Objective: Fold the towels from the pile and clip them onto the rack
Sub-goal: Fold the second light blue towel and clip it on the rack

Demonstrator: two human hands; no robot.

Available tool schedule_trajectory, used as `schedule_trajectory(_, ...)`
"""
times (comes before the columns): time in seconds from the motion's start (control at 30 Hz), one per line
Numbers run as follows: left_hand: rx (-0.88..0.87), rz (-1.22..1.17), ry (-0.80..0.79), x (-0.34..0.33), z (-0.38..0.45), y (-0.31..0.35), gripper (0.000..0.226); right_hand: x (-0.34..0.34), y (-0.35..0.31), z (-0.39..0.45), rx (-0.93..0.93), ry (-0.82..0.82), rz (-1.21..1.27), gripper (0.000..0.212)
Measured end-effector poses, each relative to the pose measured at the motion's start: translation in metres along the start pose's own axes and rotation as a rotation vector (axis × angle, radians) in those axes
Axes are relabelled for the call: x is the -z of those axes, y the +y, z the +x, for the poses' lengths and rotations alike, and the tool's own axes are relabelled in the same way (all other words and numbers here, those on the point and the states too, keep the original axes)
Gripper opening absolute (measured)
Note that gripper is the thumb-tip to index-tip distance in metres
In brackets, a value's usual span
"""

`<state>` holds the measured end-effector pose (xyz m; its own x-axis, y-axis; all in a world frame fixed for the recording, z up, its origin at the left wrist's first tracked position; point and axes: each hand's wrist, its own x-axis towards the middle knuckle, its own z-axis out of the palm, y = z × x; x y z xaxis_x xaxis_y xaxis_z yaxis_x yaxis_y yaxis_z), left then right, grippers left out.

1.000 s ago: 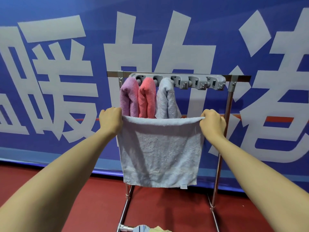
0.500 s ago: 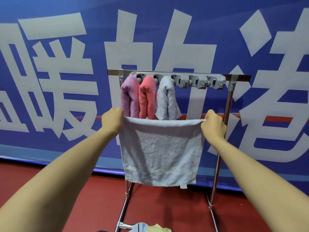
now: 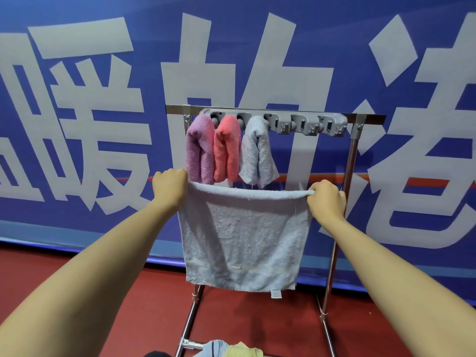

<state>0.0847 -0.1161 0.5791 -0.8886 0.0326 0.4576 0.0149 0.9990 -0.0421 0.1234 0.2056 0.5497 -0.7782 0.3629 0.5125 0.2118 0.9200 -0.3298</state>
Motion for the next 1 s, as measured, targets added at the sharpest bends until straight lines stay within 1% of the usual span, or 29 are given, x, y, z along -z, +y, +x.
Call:
schedule_trajectory(0.07,0.017,0.01,0.022,-0.004,0.001,-0.003,0.017,0.0,0.002,-0.001,0.009,0.001,0.036,0.021)
schedule_trajectory(0.17,0.016,0.012,0.057,-0.008,0.005,-0.007,0.016,-0.001,0.003,-0.005,0.017,-0.007,0.126,0.027)
schedule_trajectory(0.23,0.04,-0.064,0.067,-0.009,0.006,-0.008,0.019,-0.002,0.002,-0.007,0.012,-0.007,0.276,0.032)
schedule_trajectory(0.33,0.045,-0.255,0.114,-0.008,0.006,-0.005,0.023,0.0,0.0,-0.012,-0.02,-0.008,0.472,0.034)
schedule_trajectory(0.4,-0.002,-0.313,0.161,-0.005,0.004,0.0,0.025,-0.004,-0.002,-0.015,-0.007,-0.052,0.575,0.036)
schedule_trajectory(0.5,-0.107,-0.337,0.175,0.001,0.001,0.016,0.028,-0.006,-0.011,-0.018,0.025,-0.134,0.694,0.038)
schedule_trajectory(0.63,-0.253,-0.454,0.158,0.002,-0.004,0.048,0.033,0.003,-0.037,-0.023,0.112,-0.172,0.896,0.025)
schedule_trajectory(0.77,-0.319,-0.564,0.107,0.002,-0.014,0.076,0.032,-0.002,-0.051,-0.025,0.191,-0.259,0.915,0.026)
schedule_trajectory(0.9,-0.297,-0.83,0.008,0.005,-0.026,0.094,0.029,-0.004,-0.054,-0.031,0.2,-0.296,0.923,0.028)
schedule_trajectory(1.0,-0.36,-0.904,-0.017,0.002,-0.031,0.105,0.02,-0.005,-0.052,-0.035,0.181,-0.312,0.922,0.021)
